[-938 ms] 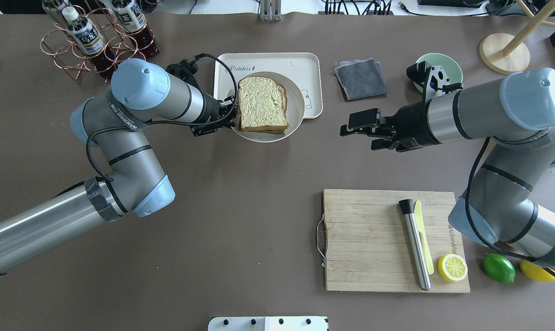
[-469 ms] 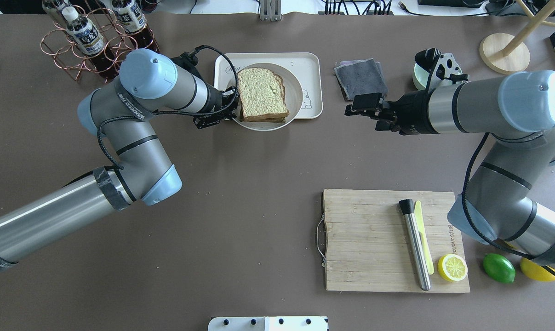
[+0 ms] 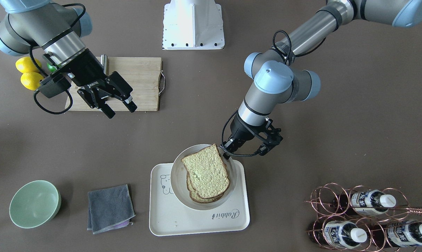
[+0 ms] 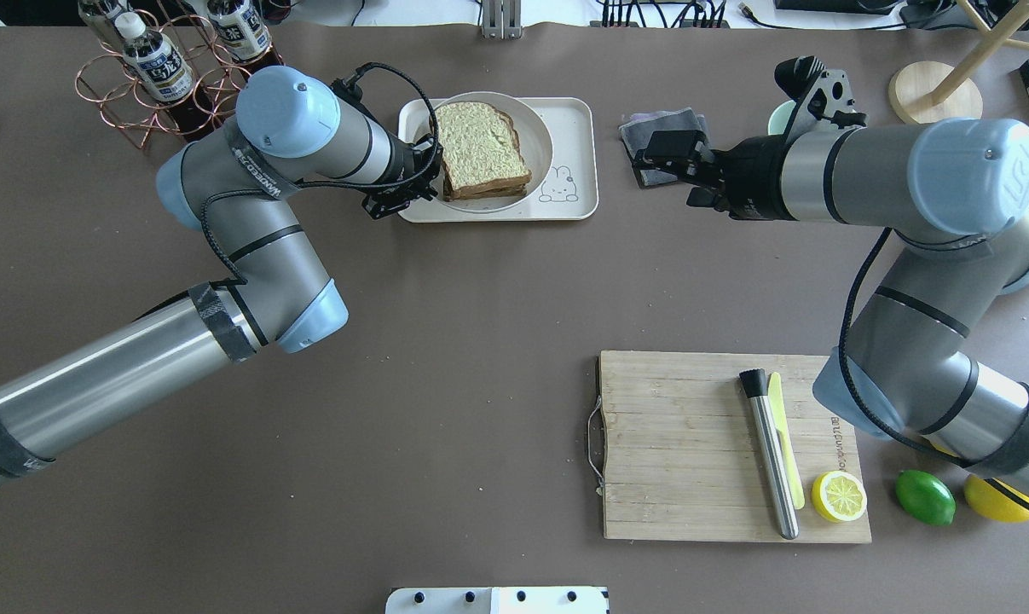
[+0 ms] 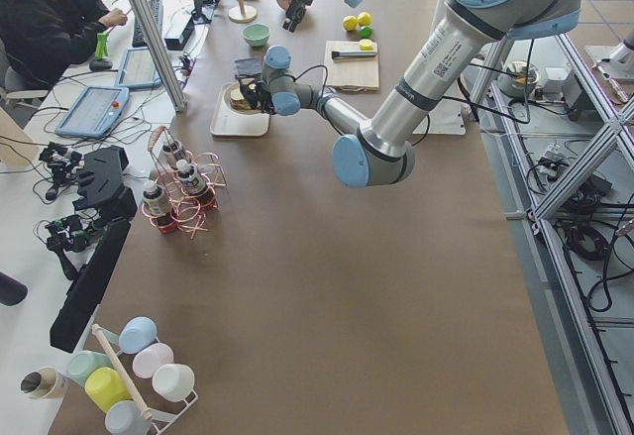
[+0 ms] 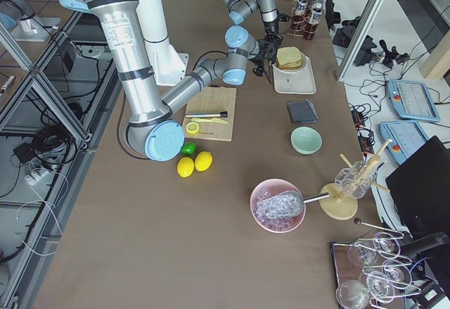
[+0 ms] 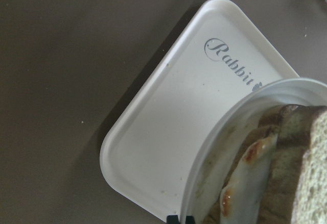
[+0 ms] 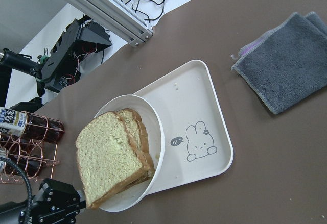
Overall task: Make sandwich and place on tray
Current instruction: 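Carry the plate with the sandwich onto the rabbit-print tray with the left gripper, then release the plate on the tray with the left gripper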
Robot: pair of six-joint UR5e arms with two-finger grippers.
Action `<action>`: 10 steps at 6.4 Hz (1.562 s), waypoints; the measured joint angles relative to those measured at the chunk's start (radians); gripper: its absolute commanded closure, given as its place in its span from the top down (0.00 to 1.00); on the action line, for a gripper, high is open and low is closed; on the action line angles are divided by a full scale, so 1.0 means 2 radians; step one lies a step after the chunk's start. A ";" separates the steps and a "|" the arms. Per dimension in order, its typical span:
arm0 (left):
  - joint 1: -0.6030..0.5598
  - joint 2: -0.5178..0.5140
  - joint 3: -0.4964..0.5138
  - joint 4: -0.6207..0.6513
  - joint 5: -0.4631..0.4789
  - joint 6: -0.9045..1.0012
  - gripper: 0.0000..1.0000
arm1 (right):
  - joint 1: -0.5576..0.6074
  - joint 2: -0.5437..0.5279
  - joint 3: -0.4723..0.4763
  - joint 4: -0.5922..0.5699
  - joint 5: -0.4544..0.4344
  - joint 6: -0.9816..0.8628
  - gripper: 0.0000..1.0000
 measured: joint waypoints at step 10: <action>0.027 -0.032 0.078 -0.052 0.066 -0.045 0.75 | 0.002 0.048 -0.049 0.001 -0.027 0.031 0.99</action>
